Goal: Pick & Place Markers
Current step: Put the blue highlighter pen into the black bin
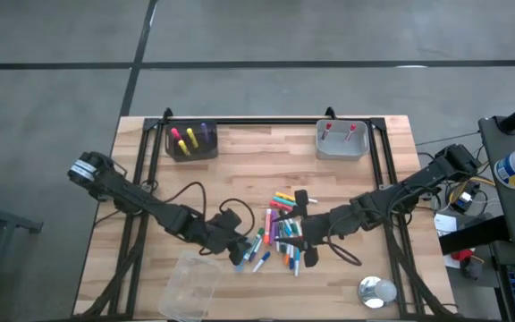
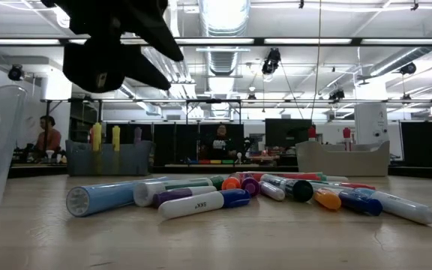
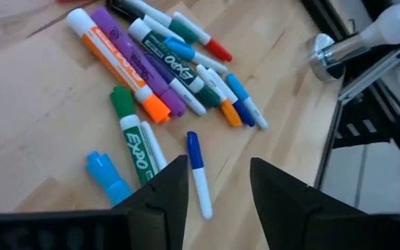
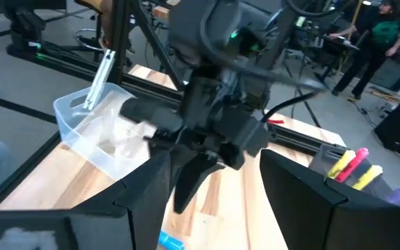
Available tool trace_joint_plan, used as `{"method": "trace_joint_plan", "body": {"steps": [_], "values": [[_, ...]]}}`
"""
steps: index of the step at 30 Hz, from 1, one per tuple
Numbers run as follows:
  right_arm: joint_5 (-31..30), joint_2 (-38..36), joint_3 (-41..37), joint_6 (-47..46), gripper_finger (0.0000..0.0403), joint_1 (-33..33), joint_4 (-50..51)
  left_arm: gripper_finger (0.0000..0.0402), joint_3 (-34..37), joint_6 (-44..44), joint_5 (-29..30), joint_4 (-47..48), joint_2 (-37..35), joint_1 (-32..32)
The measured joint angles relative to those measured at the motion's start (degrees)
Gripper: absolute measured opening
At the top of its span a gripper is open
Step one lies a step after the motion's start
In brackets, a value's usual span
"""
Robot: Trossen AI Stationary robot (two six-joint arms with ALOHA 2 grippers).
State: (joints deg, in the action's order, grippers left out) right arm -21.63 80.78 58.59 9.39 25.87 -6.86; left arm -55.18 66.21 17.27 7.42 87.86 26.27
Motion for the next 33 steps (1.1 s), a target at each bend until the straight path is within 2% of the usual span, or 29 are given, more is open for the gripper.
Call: {"method": "trace_joint_plan", "body": {"steps": [7,16,21,28,33], "values": [[-1.51,-0.01,0.00,-0.22,0.0219,-0.02,0.68,0.0146,-1.11,0.40,0.01,0.33,2.91,0.01],[-2.46,-0.01,0.00,-0.20,0.0219,-0.02,0.81,0.0146,-1.27,6.92,-1.30,1.49,6.92,0.97],[-2.58,-0.01,0.00,0.02,0.0219,-0.02,1.08,0.0146,-2.59,6.60,-2.00,3.48,8.22,0.90],[-2.58,-0.01,0.00,0.07,0.0219,-0.07,0.80,0.0146,-2.97,5.43,0.05,10.58,8.43,0.12],[-2.58,-0.01,0.00,0.08,0.0219,-0.07,0.74,0.0146,-2.97,2.26,0.97,10.21,8.43,-0.29]]}}
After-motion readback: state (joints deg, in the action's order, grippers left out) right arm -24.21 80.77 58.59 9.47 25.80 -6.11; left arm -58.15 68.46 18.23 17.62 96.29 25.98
